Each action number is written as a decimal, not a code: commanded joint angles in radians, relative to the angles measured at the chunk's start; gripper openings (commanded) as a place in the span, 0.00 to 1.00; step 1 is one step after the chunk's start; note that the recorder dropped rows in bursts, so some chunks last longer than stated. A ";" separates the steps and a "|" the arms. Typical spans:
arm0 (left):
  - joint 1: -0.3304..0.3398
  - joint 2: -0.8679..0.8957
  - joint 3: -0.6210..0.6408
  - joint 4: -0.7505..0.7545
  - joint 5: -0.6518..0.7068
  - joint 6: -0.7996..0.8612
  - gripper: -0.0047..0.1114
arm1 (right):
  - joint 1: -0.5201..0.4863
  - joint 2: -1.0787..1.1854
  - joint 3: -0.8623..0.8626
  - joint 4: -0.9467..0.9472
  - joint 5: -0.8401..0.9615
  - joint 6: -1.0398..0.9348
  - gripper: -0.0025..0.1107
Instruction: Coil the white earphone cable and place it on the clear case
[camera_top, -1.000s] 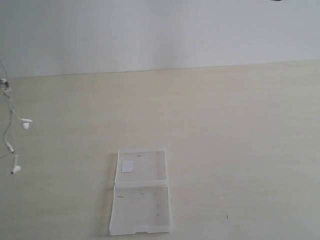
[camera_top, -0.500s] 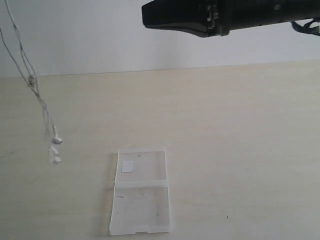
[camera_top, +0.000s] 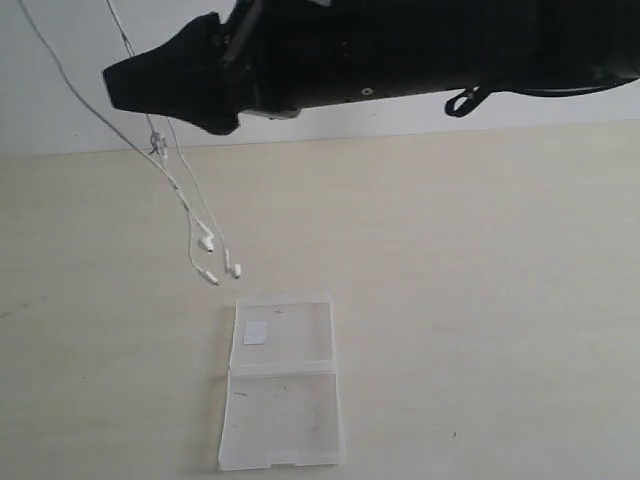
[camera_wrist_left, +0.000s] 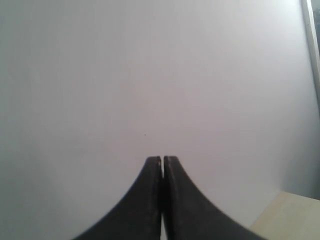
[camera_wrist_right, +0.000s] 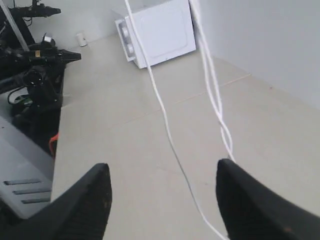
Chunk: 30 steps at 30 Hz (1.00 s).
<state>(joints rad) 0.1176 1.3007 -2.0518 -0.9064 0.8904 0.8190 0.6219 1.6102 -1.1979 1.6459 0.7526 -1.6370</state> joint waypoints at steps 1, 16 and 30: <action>0.001 -0.010 0.001 -0.020 -0.008 0.000 0.04 | 0.084 0.001 -0.013 0.098 -0.198 -0.221 0.55; 0.001 -0.010 0.001 -0.054 0.029 -0.012 0.04 | 0.111 0.135 -0.238 0.098 -0.132 -0.100 0.55; 0.001 -0.008 0.001 -0.054 0.034 -0.012 0.04 | 0.239 0.253 -0.367 0.098 -0.285 -0.086 0.55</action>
<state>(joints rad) 0.1176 1.3007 -2.0518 -0.9438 0.9193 0.8128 0.8603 1.8515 -1.5389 1.7396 0.4845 -1.7499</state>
